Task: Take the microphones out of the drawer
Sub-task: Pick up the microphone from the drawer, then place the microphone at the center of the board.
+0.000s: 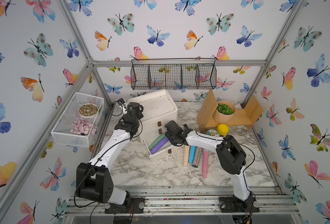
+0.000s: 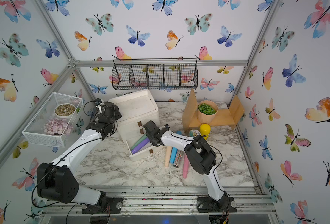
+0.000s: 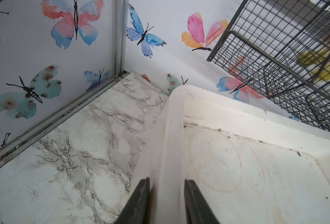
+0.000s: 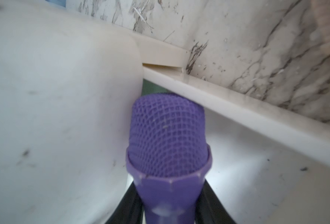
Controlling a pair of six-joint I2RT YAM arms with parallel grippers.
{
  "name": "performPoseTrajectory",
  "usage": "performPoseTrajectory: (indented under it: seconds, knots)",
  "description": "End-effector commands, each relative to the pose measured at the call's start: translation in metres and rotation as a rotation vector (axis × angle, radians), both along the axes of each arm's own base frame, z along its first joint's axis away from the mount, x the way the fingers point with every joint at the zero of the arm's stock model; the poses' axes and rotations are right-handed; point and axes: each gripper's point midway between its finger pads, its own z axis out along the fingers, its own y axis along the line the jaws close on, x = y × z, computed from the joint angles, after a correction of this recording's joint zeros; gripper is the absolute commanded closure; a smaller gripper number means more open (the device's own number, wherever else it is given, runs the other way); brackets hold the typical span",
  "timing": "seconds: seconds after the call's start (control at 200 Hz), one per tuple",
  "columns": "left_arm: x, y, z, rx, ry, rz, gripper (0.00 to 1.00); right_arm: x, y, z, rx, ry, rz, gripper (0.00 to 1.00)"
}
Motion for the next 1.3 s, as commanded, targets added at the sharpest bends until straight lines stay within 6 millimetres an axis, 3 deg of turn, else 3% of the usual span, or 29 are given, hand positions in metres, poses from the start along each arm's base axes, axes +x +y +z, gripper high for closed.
performPoseTrajectory:
  seconds: [0.0,0.435,0.676,0.896,1.296]
  knots:
    - [0.0,-0.006,-0.026,0.01,0.072,-0.036,0.65,0.014,-0.003,0.036,0.067,-0.084,-0.07,0.7]
    - [-0.002,0.002,-0.028,0.031,0.087,-0.024,0.65,0.004,-0.018,0.072,0.047,-0.194,0.013,0.74]
    - [-0.002,0.006,-0.025,0.043,0.087,-0.019,0.64,-0.009,-0.026,0.107,-0.006,-0.299,0.153,0.75]
    - [-0.002,0.008,-0.028,0.056,0.099,-0.024,0.64,-0.03,-0.049,0.133,-0.122,-0.412,0.306,0.75]
    - [-0.009,0.01,-0.03,0.085,0.124,-0.056,0.64,-0.067,-0.122,0.156,-0.509,-0.556,0.508,0.74]
